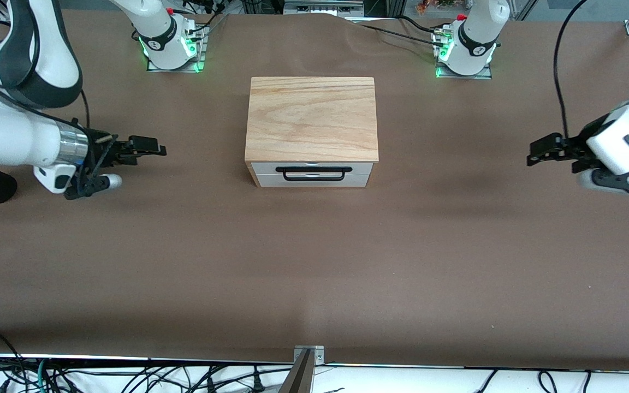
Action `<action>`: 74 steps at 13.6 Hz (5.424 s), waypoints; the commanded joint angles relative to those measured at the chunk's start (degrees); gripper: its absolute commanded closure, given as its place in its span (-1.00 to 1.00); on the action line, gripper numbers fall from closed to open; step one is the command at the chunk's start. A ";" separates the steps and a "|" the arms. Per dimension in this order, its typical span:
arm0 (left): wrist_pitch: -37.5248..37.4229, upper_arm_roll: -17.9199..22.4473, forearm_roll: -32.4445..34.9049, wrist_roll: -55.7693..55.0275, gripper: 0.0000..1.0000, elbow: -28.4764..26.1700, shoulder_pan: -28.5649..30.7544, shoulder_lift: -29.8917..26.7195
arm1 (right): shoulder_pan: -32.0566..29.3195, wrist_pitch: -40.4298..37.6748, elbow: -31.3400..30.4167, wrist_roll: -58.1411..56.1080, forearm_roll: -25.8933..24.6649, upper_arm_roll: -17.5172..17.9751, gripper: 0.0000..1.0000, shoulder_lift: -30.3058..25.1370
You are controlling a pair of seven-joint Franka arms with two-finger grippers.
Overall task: Pull top drawer with both arms simultaneously
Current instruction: 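Move both grippers toward the black drawer handle from either end, then close the left and right grippers on the handle's two ends, then pull the handle away from the box with both grippers together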
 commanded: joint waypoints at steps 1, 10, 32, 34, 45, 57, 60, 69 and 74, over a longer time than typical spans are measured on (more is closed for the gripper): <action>-0.42 0.21 -1.54 0.75 -1.00 1.56 -3.82 4.34 | -0.21 -1.15 0.71 -2.67 6.57 -0.10 -1.00 3.52; 9.33 -0.93 -41.86 10.91 -1.00 1.30 -4.62 20.86 | 0.75 -0.80 -1.23 -20.92 38.73 1.57 -1.00 16.96; 17.16 -7.43 -82.77 57.70 -0.75 -23.57 -7.70 26.07 | 11.92 5.53 -2.28 -51.10 63.63 1.57 -0.01 29.02; 17.16 -7.61 -82.86 57.71 -0.12 -23.49 -7.70 25.98 | 12.01 5.62 -2.19 -51.11 64.15 1.57 0.25 29.02; 16.90 -7.61 -82.77 58.06 1.00 -22.70 -7.79 26.16 | 12.18 5.36 -2.55 -52.51 65.65 1.57 0.62 28.94; 17.16 -7.09 -80.41 50.87 0.95 -5.14 -5.06 34.31 | 10.17 6.24 13.51 -44.09 69.17 1.05 0.82 37.80; 17.25 -6.47 -80.22 47.43 0.95 0.32 -5.06 37.75 | 9.99 7.98 19.15 -40.48 69.34 1.05 0.82 40.36; 19.89 -3.57 -80.22 44.43 0.95 13.95 -5.32 47.24 | 9.90 12.30 21.36 -38.71 70.75 1.05 0.80 40.89; 20.59 -3.22 -80.14 44.52 0.77 15.19 -5.41 48.22 | 9.90 12.83 21.54 -38.80 70.84 1.13 0.72 41.24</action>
